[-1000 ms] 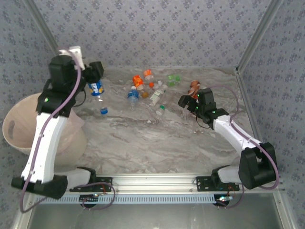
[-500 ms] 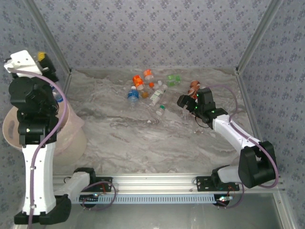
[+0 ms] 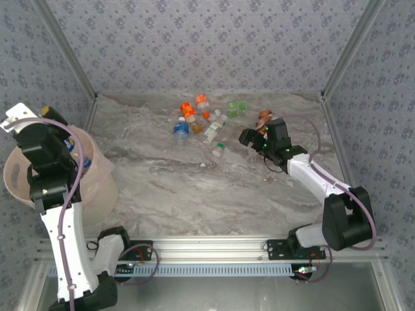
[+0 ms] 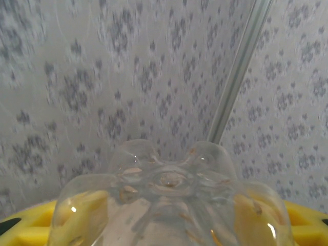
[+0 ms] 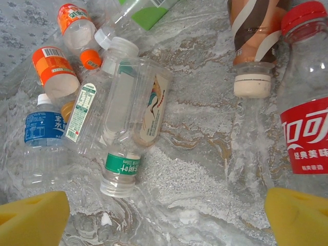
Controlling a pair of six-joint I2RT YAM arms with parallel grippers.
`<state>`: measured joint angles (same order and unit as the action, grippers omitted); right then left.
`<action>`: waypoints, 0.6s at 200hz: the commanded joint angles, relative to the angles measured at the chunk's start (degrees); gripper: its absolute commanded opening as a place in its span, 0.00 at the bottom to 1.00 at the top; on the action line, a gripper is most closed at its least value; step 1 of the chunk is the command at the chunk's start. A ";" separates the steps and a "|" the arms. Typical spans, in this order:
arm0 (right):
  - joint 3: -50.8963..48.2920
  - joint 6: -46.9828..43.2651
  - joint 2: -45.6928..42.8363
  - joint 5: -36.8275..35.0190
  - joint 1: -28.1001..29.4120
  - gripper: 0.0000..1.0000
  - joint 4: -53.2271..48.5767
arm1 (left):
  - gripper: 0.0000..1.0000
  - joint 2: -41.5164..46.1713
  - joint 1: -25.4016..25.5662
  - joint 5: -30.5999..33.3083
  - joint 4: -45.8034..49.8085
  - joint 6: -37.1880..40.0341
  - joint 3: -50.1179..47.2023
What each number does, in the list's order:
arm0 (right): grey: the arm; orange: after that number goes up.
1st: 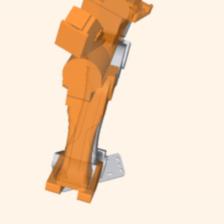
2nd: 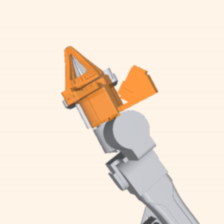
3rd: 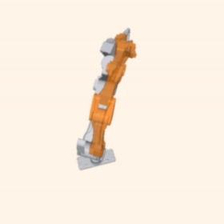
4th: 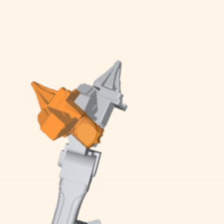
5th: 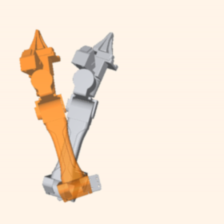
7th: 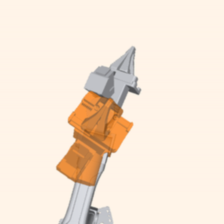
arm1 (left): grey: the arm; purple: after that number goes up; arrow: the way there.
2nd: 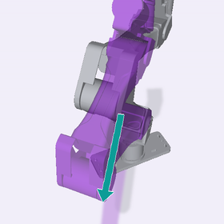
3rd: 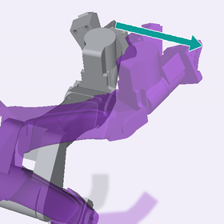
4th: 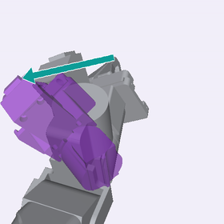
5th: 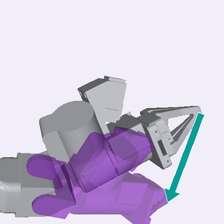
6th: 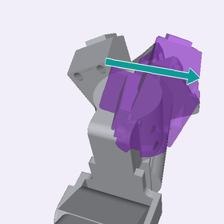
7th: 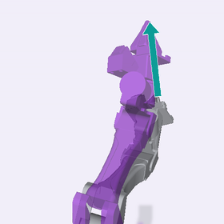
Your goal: Put the plastic bottles in the bin
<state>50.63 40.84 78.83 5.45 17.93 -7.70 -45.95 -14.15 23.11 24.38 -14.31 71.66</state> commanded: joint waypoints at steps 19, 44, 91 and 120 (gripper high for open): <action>1.76 -0.88 3.08 2.57 0.30 1.00 1.86 | 0.57 2.29 -0.35 -2.69 2.99 -6.26 -3.37; 2.92 -0.72 5.05 4.77 0.17 1.00 1.50 | 0.58 2.27 -0.28 -5.19 6.43 -7.20 -3.91; 4.66 -0.98 5.90 4.05 0.26 1.00 1.71 | 0.65 4.64 -0.30 -8.30 8.09 -8.05 -10.42; 5.44 -1.03 5.73 3.71 0.30 1.00 0.33 | 0.83 5.71 -0.32 -16.78 7.04 -5.29 -11.64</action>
<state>54.04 40.84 84.66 8.86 17.93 -6.04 -41.50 -14.37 15.09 31.79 -20.73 60.77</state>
